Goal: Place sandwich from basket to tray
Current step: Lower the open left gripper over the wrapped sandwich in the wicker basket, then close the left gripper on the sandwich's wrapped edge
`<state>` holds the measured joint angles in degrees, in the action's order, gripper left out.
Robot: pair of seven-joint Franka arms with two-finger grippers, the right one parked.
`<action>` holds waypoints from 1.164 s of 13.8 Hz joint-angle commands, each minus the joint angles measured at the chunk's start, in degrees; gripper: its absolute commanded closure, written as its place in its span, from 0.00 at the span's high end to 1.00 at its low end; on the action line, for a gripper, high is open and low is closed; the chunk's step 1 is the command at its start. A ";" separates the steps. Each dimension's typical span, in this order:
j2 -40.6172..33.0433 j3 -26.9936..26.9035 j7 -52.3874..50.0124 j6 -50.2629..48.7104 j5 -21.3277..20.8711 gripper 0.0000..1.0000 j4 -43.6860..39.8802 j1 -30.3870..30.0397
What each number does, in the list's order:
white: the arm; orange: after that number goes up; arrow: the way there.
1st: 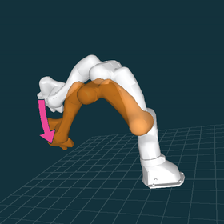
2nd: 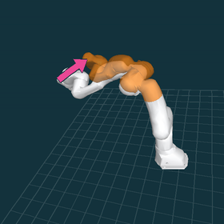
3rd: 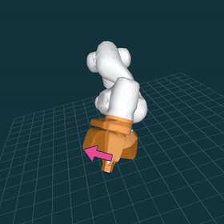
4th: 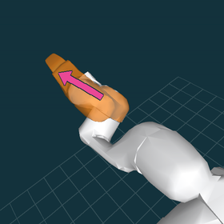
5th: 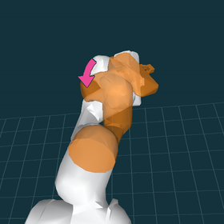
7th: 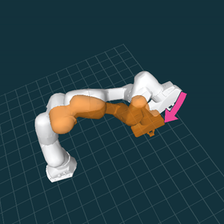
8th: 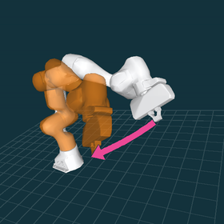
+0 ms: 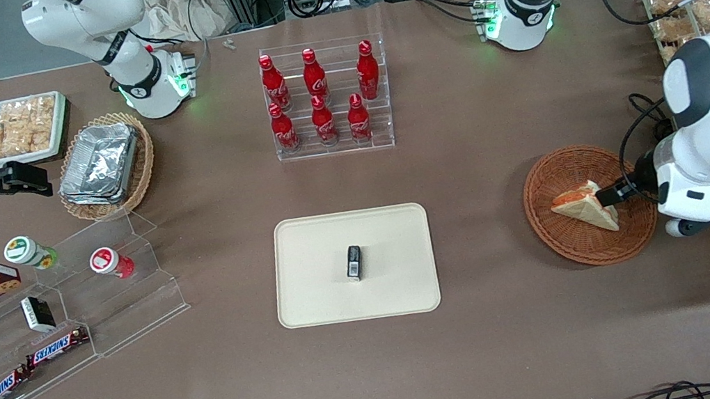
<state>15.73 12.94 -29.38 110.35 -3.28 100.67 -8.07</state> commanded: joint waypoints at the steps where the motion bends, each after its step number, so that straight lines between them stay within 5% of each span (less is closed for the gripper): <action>1: -5.00 -1.15 -2.87 9.33 -0.76 0.99 10.93 -0.63; 8: -5.10 -2.56 -7.26 24.55 -1.11 0.99 21.49 -1.25; 16: -3.43 -2.48 -11.66 30.89 -0.59 1.00 24.92 -1.25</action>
<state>13.04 10.10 -39.09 138.72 -3.40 123.37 -8.90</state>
